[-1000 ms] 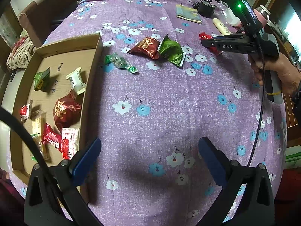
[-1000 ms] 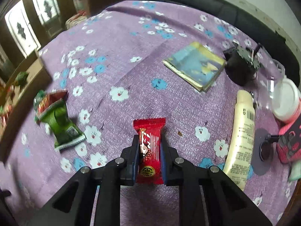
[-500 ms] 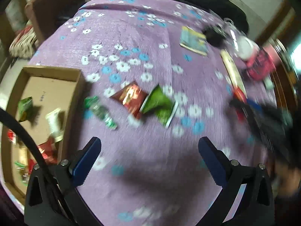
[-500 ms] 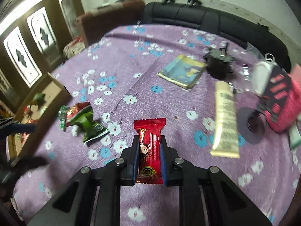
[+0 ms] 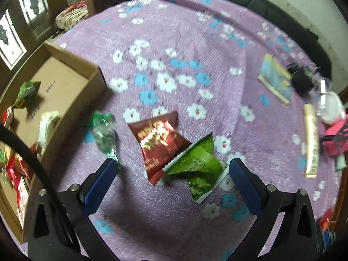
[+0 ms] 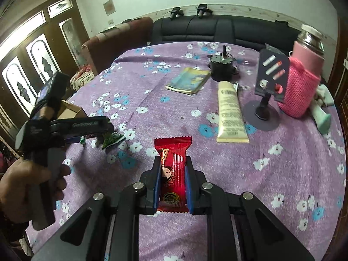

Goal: Organize snacks
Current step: 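Grasp the green wrapped snack with the left gripper, then lift both held snacks toward the cardboard box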

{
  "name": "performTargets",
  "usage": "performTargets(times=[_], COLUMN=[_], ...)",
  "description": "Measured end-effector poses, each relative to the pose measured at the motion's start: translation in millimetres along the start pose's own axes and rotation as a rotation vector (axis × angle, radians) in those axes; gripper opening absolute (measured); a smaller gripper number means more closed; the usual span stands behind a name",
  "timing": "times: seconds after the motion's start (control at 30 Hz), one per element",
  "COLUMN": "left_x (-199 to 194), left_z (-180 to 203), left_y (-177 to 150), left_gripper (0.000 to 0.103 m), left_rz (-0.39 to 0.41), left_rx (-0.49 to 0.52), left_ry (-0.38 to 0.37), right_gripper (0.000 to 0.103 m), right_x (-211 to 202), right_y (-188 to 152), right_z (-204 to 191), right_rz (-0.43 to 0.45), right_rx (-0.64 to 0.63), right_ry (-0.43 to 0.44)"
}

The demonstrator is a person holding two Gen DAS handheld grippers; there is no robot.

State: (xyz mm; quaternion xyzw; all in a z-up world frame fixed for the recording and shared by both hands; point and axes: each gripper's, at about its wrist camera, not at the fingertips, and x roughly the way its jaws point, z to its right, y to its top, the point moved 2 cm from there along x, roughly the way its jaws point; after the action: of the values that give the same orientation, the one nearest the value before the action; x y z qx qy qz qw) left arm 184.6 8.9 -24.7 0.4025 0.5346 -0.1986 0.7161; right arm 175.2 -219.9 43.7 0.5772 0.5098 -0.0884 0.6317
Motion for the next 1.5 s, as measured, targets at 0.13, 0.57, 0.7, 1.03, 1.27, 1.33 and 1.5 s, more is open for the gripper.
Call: performTargets(times=[0.13, 0.57, 0.7, 1.03, 1.27, 1.33, 1.5], left_x=[11.3, 1.3, -5.4, -63.5, -101.9, -110.5, -121.9], left_z=[7.3, 30.9, 21.4, -3.6, -25.7, -32.9, -57.6], left_y=[-2.4, -1.1, -5.9, -30.4, -37.5, -40.9, -46.8], left_gripper=[0.103, 0.036, 0.033, 0.033, 0.033, 0.033, 0.033], left_rz=[0.012, 0.073, 0.081, 0.161, 0.177, 0.188, 0.18], left_rx=[-0.011, 0.092, 0.115, 0.261, 0.353, 0.376, 0.431], left_ry=[0.056, 0.036, -0.024, -0.241, -0.298, -0.299, -0.276], right_gripper=[0.018, 0.018, 0.018, 0.018, 0.018, 0.018, 0.018], right_x=[-4.0, -19.0, -23.4, -20.4, -19.3, -19.5, -18.8], right_y=[-4.3, -17.2, -15.0, -11.2, -11.1, -10.9, -6.5], right_z=[2.1, 5.6, 2.5, -17.9, -40.1, -46.2, -69.3], right_rz=[0.003, 0.005, 0.016, 0.022, 0.016, 0.014, 0.001], right_rx=[0.009, 0.027, 0.019, -0.015, -0.048, -0.055, -0.098], right_ry=[0.009, 0.028, 0.033, 0.053, 0.05, 0.049, 0.041])
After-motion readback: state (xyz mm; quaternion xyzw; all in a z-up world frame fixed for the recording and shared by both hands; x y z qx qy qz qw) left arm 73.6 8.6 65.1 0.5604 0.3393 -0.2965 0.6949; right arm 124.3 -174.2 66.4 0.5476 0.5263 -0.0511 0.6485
